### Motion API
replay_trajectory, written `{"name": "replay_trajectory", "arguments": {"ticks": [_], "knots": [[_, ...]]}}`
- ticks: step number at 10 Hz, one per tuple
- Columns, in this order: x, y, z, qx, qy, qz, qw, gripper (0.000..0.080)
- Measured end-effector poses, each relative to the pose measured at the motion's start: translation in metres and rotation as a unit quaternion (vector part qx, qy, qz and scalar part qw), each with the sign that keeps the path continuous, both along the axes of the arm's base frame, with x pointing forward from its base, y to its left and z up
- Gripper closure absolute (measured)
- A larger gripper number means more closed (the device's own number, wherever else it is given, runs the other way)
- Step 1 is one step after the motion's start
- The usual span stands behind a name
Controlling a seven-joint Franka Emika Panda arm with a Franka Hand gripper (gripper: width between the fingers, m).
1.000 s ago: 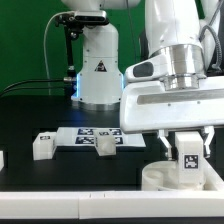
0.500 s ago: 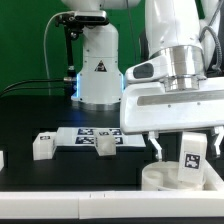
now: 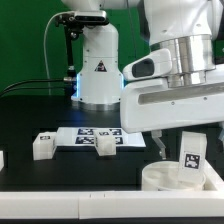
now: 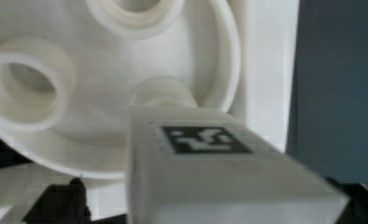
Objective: Assemble stool
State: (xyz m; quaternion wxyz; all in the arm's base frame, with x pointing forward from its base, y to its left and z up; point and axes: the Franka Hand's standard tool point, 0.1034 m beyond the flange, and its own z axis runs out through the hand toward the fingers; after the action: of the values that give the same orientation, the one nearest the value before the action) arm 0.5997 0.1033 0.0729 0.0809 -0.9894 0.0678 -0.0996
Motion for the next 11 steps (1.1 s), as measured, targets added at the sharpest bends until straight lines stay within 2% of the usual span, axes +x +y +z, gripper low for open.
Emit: {"name": "replay_trajectory", "arguments": {"ticks": [1, 4, 5, 6, 8, 10, 11], "knots": [[-0.001, -0.005, 0.0, 0.009, 0.027, -0.002, 1.0, 0.015], [0.0, -0.006, 0.001, 0.01, 0.028, -0.003, 1.0, 0.015], [-0.002, -0.002, 0.006, 0.018, 0.06, -0.047, 0.997, 0.015], [0.004, 0.003, 0.012, 0.015, 0.068, -0.068, 0.995, 0.015], [0.0, 0.011, 0.007, 0.008, 0.057, -0.065, 0.996, 0.015], [0.001, 0.009, 0.007, 0.008, 0.056, -0.067, 0.996, 0.0162], [0.001, 0.009, 0.007, 0.008, 0.056, -0.067, 0.996, 0.034]]}}
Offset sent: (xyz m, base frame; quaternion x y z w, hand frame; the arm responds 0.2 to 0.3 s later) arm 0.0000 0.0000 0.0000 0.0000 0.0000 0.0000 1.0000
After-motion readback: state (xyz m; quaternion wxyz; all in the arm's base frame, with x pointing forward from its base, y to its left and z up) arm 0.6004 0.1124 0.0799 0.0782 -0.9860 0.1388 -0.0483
